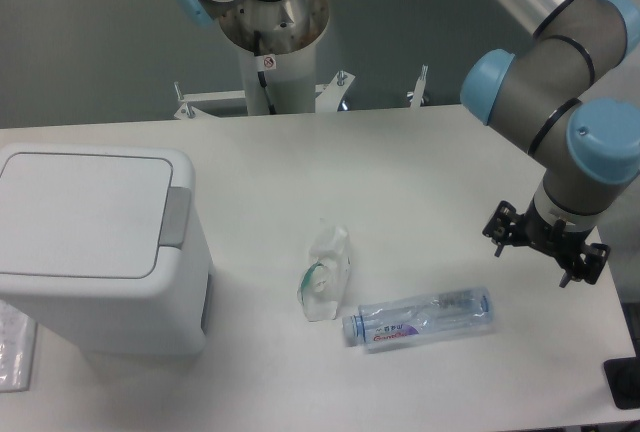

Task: Open the trash can

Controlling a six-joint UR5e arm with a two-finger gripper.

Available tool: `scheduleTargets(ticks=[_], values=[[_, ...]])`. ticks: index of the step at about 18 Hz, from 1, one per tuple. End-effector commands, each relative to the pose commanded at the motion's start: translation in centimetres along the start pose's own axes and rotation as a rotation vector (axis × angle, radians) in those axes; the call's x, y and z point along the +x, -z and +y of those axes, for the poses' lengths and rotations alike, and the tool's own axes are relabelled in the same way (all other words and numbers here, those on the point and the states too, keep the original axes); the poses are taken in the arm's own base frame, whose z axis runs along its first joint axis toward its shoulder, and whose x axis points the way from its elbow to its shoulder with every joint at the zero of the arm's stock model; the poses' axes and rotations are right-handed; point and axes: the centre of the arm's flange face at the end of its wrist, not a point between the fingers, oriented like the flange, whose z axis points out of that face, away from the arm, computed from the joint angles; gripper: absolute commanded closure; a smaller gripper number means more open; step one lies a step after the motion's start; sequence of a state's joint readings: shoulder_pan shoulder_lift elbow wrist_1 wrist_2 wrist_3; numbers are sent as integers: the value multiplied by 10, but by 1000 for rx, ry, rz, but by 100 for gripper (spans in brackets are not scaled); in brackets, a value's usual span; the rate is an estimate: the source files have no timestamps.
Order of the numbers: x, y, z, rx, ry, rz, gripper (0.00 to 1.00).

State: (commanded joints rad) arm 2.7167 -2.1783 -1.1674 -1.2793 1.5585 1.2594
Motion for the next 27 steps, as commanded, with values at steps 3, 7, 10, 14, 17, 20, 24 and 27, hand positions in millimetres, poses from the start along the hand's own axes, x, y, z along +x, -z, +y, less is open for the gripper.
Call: scheduleTargets(ticks=[3,7,10,14,17,20,24,27], values=[[2,0,-2,1,-3,2,0],[9,-1,-9,29,-11,13,0],[24,-23,-13,71,-6,53,0],[34,-3,-21,153,129,10,0],[40,9,-31,209,242,19,0],[45,40,-35,303,251,16,0],[60,75,-53,487,433,125,0],[106,119,-94,573,457,191,0]])
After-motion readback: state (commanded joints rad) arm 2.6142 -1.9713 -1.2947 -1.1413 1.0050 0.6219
